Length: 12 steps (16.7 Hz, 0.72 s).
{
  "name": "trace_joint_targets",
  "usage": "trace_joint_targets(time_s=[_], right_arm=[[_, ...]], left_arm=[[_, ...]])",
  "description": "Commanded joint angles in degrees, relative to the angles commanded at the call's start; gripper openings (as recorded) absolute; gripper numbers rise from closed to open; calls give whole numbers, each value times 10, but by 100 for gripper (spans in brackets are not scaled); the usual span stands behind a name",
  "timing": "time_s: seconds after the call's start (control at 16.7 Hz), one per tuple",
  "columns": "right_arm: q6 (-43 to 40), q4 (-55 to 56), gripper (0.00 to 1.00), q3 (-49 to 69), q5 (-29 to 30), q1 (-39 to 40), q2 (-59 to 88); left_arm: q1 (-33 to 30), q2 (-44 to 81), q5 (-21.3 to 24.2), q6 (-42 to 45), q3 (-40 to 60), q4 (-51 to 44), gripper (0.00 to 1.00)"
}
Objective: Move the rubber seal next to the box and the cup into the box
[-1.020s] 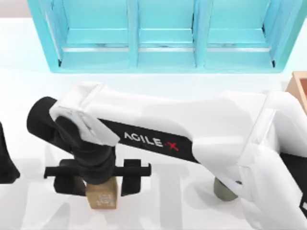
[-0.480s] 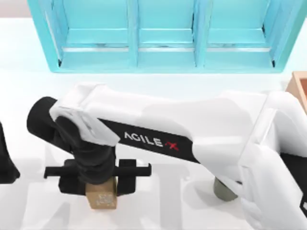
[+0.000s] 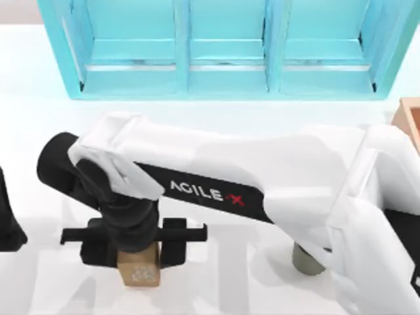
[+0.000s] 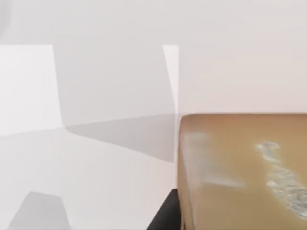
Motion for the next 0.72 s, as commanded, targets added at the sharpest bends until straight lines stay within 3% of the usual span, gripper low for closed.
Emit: trace_joint_targets(time_s=[0.72], right_arm=[[-70,-59,0,-187,-3,-67,-247]], left_arm=[[0,0,0,0,0,0,100]])
